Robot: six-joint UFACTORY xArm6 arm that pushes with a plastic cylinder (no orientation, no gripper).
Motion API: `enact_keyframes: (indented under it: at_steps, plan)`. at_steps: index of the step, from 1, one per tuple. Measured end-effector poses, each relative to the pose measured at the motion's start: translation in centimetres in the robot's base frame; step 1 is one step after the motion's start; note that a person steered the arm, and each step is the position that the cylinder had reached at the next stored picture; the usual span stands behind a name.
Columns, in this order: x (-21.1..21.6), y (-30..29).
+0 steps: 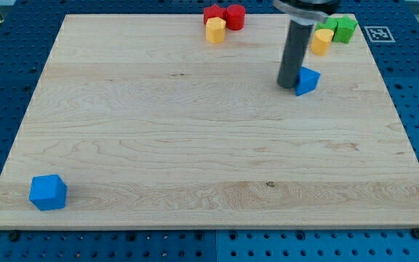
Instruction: Place the triangle below the green star
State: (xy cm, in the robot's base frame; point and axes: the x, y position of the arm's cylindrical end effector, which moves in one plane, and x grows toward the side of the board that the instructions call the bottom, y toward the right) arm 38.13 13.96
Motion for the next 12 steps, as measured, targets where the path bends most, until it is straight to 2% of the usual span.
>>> enact_keyframes:
  at_steps: [2,5,6,7,8,9,12]
  plan:
    - [2.0,1.7]
    - [0.6,9.9]
    - [2.9,9.4]
    - [-1.0,11.2]
    - [-2.7,11.7]
    - [-1.4,12.2]
    - [-7.5,11.1]
